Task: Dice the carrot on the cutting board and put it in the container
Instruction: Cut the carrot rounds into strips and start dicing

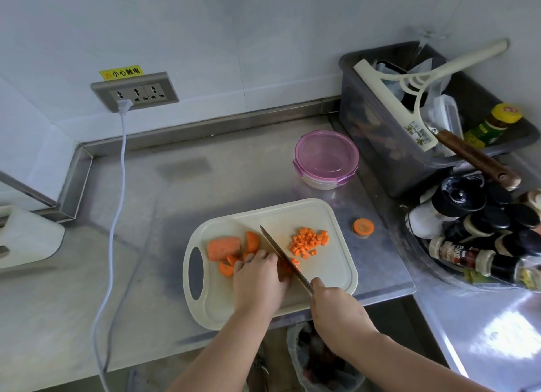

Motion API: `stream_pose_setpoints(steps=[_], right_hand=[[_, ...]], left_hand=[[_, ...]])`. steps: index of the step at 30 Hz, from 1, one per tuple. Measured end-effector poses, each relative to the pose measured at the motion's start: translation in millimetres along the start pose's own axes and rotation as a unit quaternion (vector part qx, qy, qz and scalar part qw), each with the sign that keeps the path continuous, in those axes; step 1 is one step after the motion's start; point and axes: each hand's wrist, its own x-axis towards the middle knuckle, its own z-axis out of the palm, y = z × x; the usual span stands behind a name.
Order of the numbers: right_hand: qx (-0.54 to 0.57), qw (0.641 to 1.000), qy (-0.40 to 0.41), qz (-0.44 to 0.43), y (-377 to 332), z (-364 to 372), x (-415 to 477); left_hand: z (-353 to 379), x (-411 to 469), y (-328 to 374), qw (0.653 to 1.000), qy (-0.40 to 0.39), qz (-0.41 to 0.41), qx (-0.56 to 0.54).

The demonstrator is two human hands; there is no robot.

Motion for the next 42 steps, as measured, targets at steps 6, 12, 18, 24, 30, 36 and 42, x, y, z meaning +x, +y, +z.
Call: stream_pose_setpoints(steps=[6, 12, 18, 24, 30, 36, 42], right_hand=[[0.027, 0.999, 0.005, -0.027, 5.7, -12.7, 9.8], [0.013, 0.999, 0.036, -0.024, 17.2, -30.9, 27.7], [0.044, 0.996, 0.065, -0.049, 30.4, -48.7, 28.3], [0.035, 0.993, 0.098, -0.057, 42.3, -57.0, 25.4], [-0.034, 0.989, 0.125, -0.074, 46.7, -63.2, 15.1], [-0.048, 0.984, 0.155, -0.078, 52.7, -66.2, 12.4], [-0.017, 0.985, 0.163, -0.049, 58.3, -67.4, 12.6]], left_hand=[[0.2, 5.5, -0.7, 1.000, 0.011, 0.005, 0.003], [5.3, 26.1, 2.5, 0.999, 0.019, 0.012, -0.024], [9.7, 50.4, 8.8, 0.995, 0.018, 0.004, -0.101], [4.4, 58.4, 3.1, 0.959, -0.001, -0.036, -0.280], [-11.2, 36.0, -8.4, 0.984, -0.112, 0.019, -0.140], [3.1, 47.0, 7.4, 0.995, -0.050, 0.047, -0.078], [5.5, 58.7, 10.4, 0.973, -0.011, 0.043, -0.228]])
